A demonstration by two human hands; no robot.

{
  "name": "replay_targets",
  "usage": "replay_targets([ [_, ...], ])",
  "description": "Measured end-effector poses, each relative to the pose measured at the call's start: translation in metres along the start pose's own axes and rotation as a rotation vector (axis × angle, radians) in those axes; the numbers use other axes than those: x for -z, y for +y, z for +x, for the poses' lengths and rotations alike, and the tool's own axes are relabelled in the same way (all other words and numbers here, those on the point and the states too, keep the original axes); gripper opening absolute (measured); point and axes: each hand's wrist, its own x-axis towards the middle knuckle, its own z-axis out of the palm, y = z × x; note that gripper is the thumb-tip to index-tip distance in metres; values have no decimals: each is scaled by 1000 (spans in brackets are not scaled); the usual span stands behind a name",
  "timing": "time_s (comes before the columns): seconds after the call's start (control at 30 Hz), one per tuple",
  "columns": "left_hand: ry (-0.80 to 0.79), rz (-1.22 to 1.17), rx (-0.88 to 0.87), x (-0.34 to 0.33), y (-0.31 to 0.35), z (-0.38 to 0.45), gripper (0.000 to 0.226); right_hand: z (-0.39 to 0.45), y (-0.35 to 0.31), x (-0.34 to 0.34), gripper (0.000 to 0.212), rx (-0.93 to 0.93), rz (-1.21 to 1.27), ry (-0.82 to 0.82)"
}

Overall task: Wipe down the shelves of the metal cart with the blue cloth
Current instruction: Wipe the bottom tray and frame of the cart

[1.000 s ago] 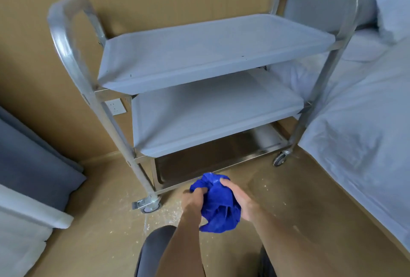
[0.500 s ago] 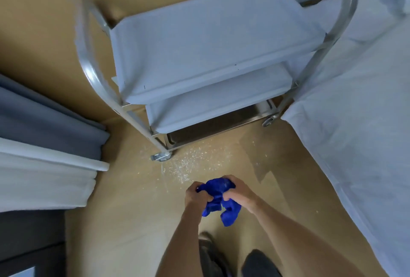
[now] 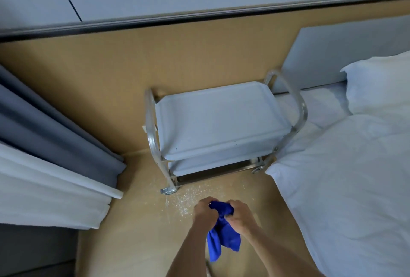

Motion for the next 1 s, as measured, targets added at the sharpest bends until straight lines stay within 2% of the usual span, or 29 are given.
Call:
replay_targets([
  [0.1,44,7,-67,26,37,-7,45,-5,-43,33,14,48,-2,92],
  [0.33,139,-210,-127,62,97,-4,46,20,-106,78,13,119,28,206],
  [0.43,175,-385,-94,71,125,9,48,37,-130,96,14,95,216,247],
  [0.5,224,-378,-82,80,151,21,49,50,-147,111,10,43,426,272],
  [0.57,262,-352,-114,88,174,35,47,61,-164,128,14,67,594,286],
  [0.67,308,-332,-194,94,221,69,46,97,-188,166,28,147,678,347],
  [0.73,341,-344,-243,98,254,96,45,129,-201,192,18,163,737,358],
  [0.8,364,-379,-268,98,281,126,45,166,-206,216,14,206,700,356],
  [0.9,359,-328,-248,90,295,177,42,225,-194,238,36,331,302,351],
  [1.0,271,-3,-181,75,270,216,30,270,-166,225,43,333,-115,111],
])
